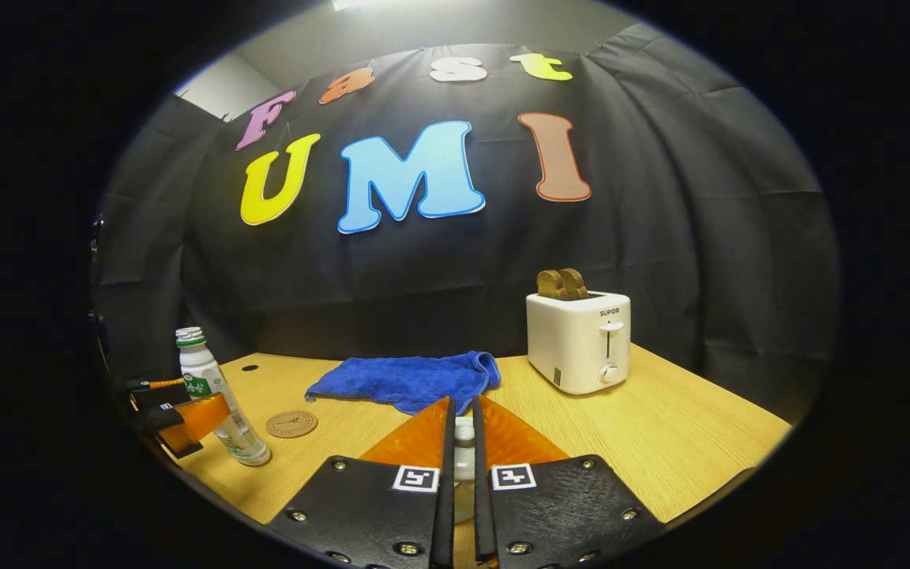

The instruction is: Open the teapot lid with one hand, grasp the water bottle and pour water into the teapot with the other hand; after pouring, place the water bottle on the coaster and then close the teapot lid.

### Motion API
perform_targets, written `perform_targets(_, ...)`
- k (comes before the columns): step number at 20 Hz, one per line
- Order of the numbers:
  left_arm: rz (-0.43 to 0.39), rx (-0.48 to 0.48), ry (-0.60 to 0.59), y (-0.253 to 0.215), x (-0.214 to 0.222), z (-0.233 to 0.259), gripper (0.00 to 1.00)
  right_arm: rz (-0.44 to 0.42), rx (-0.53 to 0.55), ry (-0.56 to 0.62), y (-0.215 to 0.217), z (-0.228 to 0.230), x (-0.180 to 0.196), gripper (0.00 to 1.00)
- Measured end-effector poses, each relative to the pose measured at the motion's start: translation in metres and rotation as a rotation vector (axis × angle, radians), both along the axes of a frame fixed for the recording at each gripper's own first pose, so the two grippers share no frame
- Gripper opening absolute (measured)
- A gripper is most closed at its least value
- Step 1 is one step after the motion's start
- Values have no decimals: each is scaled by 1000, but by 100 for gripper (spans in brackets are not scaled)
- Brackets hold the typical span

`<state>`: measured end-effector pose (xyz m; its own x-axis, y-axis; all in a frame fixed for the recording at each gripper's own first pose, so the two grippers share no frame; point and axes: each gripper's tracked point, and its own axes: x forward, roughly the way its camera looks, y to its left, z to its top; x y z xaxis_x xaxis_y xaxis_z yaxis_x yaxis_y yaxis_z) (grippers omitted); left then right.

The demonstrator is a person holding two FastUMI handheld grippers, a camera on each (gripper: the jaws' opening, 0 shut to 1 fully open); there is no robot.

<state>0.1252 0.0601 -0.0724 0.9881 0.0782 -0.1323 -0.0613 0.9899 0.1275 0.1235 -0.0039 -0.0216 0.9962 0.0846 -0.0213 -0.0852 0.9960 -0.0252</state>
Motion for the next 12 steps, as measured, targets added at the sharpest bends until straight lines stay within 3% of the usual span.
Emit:
perform_targets(6, -9, 29, 51, 2, 14, -19, 94, -20, 1, -1, -7, 1, 1, 10)
perform_targets(8, -5, 37, 68, 1, 16, -24, 94, -48, 2, -8, -15, 2, 2, 10)
perform_targets(9, -2, 46, 74, 3, 16, -25, 100, -69, 1, -10, -21, 2, 2, 10)
perform_targets(12, 1, 73, 103, 6, 19, -34, 97, -131, 15, -10, -40, 3, 4, 10)
